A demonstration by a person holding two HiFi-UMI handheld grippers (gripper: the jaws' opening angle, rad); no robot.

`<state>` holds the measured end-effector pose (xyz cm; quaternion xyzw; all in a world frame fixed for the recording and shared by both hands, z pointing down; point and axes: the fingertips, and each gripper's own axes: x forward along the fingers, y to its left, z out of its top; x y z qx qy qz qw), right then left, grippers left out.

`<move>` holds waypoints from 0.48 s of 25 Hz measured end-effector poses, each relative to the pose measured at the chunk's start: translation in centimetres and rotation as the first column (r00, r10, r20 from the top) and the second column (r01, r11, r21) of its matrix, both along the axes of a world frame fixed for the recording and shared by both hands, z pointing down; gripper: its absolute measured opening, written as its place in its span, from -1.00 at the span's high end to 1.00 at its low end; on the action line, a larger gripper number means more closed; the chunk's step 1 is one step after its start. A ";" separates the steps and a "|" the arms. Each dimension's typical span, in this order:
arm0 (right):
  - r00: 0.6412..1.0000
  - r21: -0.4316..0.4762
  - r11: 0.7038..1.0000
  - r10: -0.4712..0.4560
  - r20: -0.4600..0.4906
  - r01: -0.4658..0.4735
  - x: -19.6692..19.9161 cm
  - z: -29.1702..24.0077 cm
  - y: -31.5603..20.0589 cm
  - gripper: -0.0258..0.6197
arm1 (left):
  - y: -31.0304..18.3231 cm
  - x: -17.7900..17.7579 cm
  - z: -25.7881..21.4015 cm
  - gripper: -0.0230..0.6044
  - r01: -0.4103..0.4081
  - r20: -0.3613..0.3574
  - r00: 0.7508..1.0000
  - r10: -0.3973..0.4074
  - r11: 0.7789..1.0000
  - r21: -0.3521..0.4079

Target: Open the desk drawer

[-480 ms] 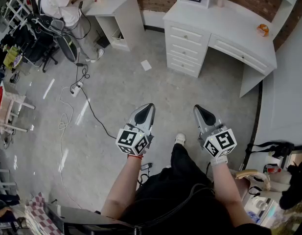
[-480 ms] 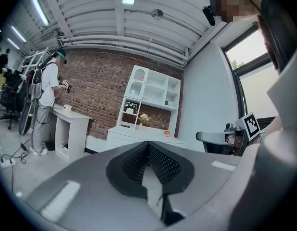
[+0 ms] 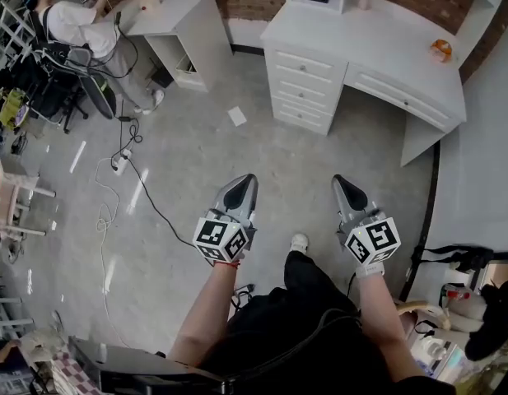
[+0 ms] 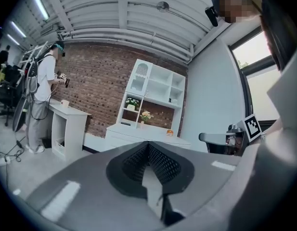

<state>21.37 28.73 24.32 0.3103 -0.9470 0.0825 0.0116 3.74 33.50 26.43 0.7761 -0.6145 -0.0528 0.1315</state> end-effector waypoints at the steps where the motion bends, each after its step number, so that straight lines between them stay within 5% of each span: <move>1: 1.000 -0.007 1.000 0.008 -0.002 -0.008 0.2 0.2 -0.9 0.92 | -0.8 0.0 0.1 0.92 -0.003 0.001 1.000 0.003 1.000 -0.004; 12: 1.000 -0.034 0.999 0.018 0.021 -0.018 -0.2 1.9 -10.0 0.92 | -10.2 -0.8 0.9 0.92 0.000 0.019 1.000 0.000 1.000 -0.021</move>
